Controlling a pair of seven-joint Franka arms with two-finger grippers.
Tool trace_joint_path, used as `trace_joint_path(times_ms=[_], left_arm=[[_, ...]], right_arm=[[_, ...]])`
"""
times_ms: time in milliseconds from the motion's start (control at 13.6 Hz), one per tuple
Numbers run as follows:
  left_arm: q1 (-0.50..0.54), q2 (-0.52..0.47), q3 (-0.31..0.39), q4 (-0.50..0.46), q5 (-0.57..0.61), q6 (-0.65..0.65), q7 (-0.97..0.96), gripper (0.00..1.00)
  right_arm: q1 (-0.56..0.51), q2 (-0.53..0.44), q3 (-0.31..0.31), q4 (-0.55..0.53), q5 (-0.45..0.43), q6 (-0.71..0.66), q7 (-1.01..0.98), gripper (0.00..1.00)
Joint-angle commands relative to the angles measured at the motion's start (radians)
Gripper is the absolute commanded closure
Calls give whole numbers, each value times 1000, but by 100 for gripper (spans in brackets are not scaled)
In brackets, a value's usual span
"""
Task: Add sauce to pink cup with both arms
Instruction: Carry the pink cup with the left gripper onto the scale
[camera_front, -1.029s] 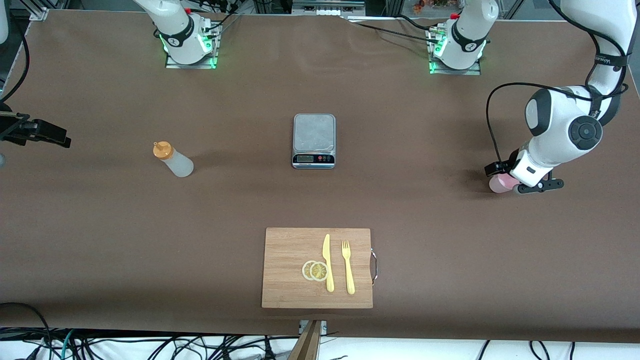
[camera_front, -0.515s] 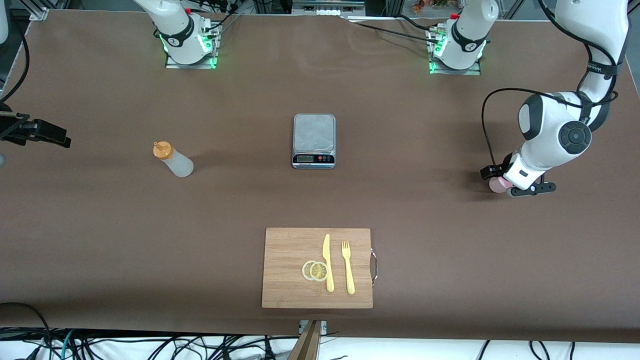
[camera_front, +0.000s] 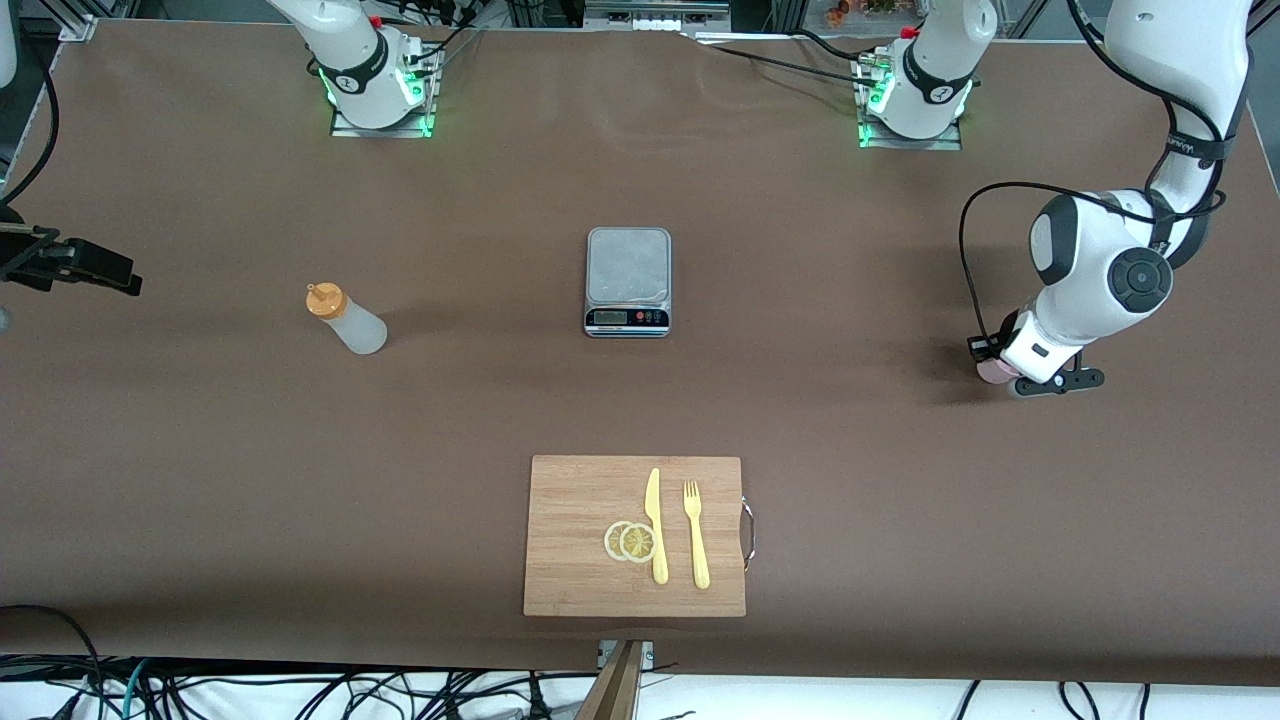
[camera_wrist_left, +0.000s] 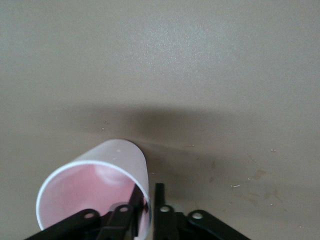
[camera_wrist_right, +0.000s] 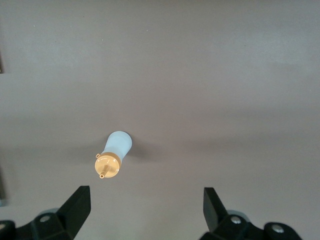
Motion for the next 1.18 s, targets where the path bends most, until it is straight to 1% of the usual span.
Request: trace_joint_path(times_ms=[0, 74, 147, 294, 368, 441, 662, 735, 882, 956, 1103], left_arm=[[-3, -36, -4, 9, 16, -27, 7, 100], [-3, -60, -19, 26, 16, -77, 0, 100], [-3, -80, -35, 53, 5, -157, -11, 100], [-3, -114, -82, 125, 3, -310, -93, 100], [-3, -122, -125, 155, 2, -375, -149, 100], [-2, -125, -175, 166, 0, -401, -216, 100], [-2, -126, -358, 176, -10, -397, -499, 100], [-5, -108, -416, 199, -42, -395, -572, 100], [-17, -42, -534, 279, -58, -391, -762, 100], [-50, -3, -568, 317, -52, -378, -863, 100], [-185, 54, -567, 365, -43, -348, -1038, 100]], right_arm=[[-7, 4, 1, 16, 14, -7, -1, 0], [-7, 4, 1, 16, 14, -7, -1, 0], [-7, 4, 1, 16, 14, -6, -1, 0], [-7, 4, 1, 16, 15, -3, 0, 0], [-5, 4, 1, 16, 15, -1, 2, 0], [-5, 4, 1, 16, 15, 2, 2, 0], [-1, 13, 3, 10, 8, 4, 4, 0], [-2, 15, 3, 8, 12, 4, 4, 0], [-2, 27, 3, 5, 12, 1, 2, 0], [-4, 27, 3, 5, 14, -4, 2, 0], [-4, 28, 3, 4, 9, -13, 2, 0]])
